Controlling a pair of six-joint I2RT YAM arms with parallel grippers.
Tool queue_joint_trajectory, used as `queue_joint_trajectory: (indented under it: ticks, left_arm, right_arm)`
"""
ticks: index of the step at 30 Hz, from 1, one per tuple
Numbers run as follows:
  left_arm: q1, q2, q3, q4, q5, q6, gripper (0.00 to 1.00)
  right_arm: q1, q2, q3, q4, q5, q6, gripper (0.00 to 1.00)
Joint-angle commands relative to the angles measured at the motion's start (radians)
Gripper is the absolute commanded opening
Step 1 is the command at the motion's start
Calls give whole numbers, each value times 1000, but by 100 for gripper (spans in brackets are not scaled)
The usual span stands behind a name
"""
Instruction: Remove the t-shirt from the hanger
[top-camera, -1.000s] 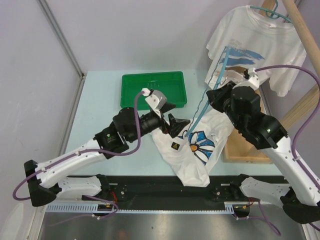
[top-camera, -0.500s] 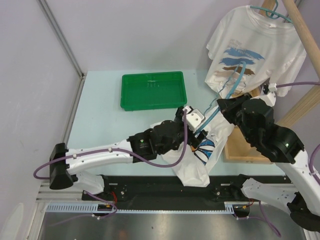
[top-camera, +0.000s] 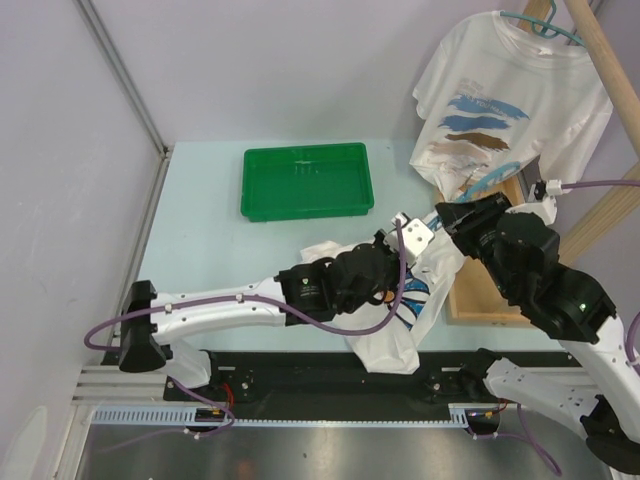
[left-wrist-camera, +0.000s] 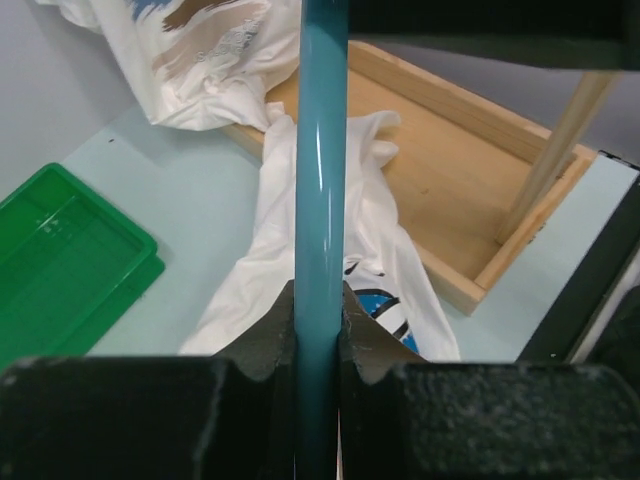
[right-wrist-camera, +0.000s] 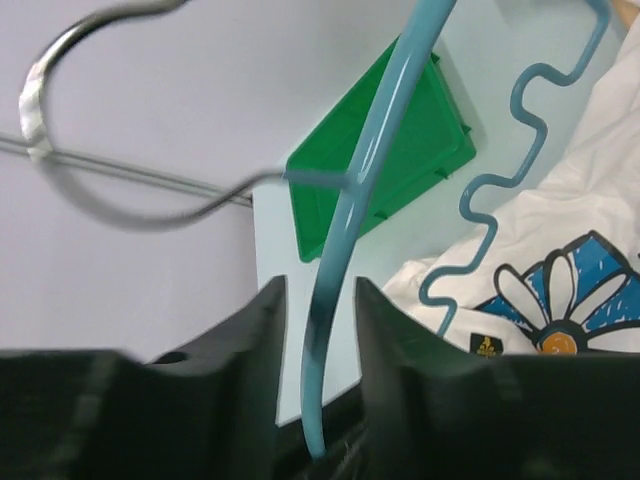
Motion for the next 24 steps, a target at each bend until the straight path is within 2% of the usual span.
queue_joint_trajectory:
  ticks: [1,2,4,5,7,10,15,17,21,24]
  left_arm:
    - [27,-12,98,-89,-89,-63,0]
    - [27,-16,101,-100,-83,-64,0]
    - [33,-20,119,-146,-52,-73,0]
    - [47,-20,129,-167,-30,-87,0]
    - [67,-17,162,-233,61,-101,0]
    - [96,-25,196,-281,170,-92,0]
    - [140,-22,306,-370,345,-58,0]
    - [157,-8,381,-399,441,-43,0]
    - [160,119,573,-474,533,-8,0]
    - [160,237,779,-545,621,-7,0]
  right_arm:
    - [6,-58,0,32,-38,-146,48]
    - [6,-76,-5,31,-51,-169,57]
    - [6,-107,-17,29,-67,-238,68]
    - [6,-144,-25,32,-93,-261,78]
    - [6,-182,-48,52,-130,-355,84]
    - [6,-266,-58,42,-235,-456,84]
    - [6,-429,-87,28,-459,-596,77]
    - [5,-475,-72,5,-504,-627,66]
    - [-6,-581,-32,-52,-478,-630,57]
    - [-18,-612,11,-81,-455,-624,58]
